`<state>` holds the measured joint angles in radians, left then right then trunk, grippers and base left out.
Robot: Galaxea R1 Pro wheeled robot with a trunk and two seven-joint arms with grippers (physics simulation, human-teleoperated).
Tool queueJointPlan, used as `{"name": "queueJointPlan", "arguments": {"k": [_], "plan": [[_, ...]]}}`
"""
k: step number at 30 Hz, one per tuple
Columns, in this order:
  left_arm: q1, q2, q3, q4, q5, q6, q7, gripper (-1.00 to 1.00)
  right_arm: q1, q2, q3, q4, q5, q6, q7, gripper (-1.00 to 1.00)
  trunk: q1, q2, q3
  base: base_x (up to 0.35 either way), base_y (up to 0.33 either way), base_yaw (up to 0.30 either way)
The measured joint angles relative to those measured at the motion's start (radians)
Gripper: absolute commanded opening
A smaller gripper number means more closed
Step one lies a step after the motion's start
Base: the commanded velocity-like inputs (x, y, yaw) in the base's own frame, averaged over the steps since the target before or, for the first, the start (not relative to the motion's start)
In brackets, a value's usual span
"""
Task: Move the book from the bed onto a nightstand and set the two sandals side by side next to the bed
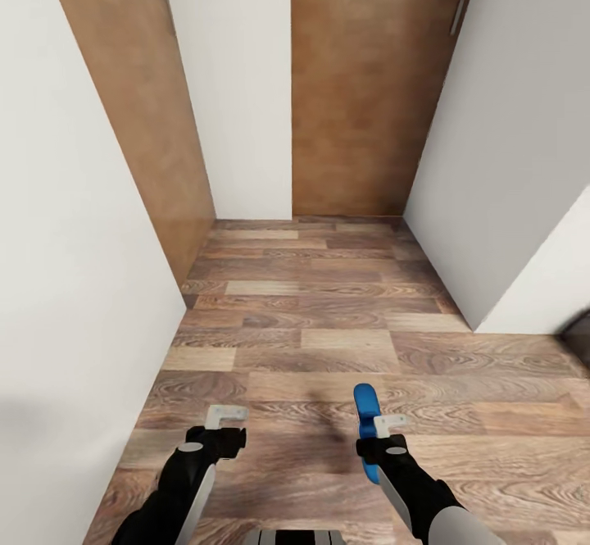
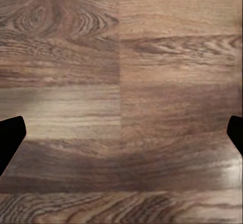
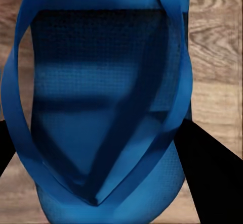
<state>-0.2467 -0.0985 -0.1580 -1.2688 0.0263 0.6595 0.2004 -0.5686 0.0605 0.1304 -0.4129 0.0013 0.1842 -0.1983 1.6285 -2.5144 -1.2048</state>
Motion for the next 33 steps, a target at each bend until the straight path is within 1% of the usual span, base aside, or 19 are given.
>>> {"name": "queueJointPlan", "arguments": {"k": [3, 13, 15, 17, 18, 20, 22, 26, 31, 33], "plan": [[0.000, 0.000, -0.006, 0.000, 0.000, 0.000, 0.000, 1.00, 0.000, 0.000, 0.001, 0.000, 0.001, 0.000, 0.000, -1.00, -0.001, 0.001, 0.012, 0.000, 0.000, -0.295], [0.000, 0.000, -0.009, 0.008, -0.001, -0.001, 0.001, 1.00, 0.000, -0.001, 0.000, 0.003, 0.001, 0.000, 0.000, -1.00, -0.006, 0.003, 0.050, 0.000, 0.000, -0.295], [0.000, 0.000, -0.009, 0.041, 0.001, -0.001, 0.001, 1.00, 0.000, -0.005, -0.001, 0.003, 0.002, -0.002, 0.000, -1.00, -0.007, 0.004, 0.058, 0.000, 0.000, -0.295], [0.000, 0.000, -0.008, 0.088, 0.005, -0.006, 0.000, 1.00, 0.000, -0.016, -0.001, 0.003, 0.001, -0.003, 0.000, -1.00, -0.008, 0.004, 0.066, 0.000, 0.000, -0.295], [0.000, 0.000, -0.008, 0.120, 0.007, -0.015, 0.000, 1.00, 0.000, -0.022, -0.001, 0.003, 0.000, -0.004, 0.000, -1.00, -0.008, 0.004, 0.070, 0.000, 0.000, -0.295], [0.000, 0.000, -0.008, 0.149, 0.008, -0.027, 0.000, 1.00, 0.000, -0.026, -0.001, 0.003, -0.001, -0.004, 0.000, -1.00, -0.009, 0.005, 0.077, 0.000, 0.000, -0.295], [-0.001, -0.001, -0.007, 0.196, 0.011, -0.047, -0.002, 1.00, 0.000, -0.030, -0.002, 0.003, -0.002, -0.004, 0.000, -1.00, -0.010, 0.005, 0.085, 0.000, 0.000, -0.295], [-0.002, -0.001, -0.007, 0.224, 0.012, -0.059, -0.004, 1.00, 0.004, -0.037, -0.003, 0.004, -0.003, -0.005, -0.002, -1.00, -0.012, 0.006, 0.101, 0.000, 0.000, -0.295], [-0.006, -0.001, -0.002, 0.239, 0.011, -0.065, -0.009, 1.00, 0.042, -0.050, -0.005, 0.007, -0.004, -0.008, -0.003, -1.00, -0.014, 0.007, 0.120, 0.000, 0.000, -0.287], [-0.009, -0.001, 0.000, 0.266, 0.011, -0.085, -0.010, 1.00, 0.060, -0.058, -0.006, 0.008, -0.005, -0.010, -0.003, -1.00, -0.015, 0.008, 0.127, 0.000, 0.000, -0.267]]}}
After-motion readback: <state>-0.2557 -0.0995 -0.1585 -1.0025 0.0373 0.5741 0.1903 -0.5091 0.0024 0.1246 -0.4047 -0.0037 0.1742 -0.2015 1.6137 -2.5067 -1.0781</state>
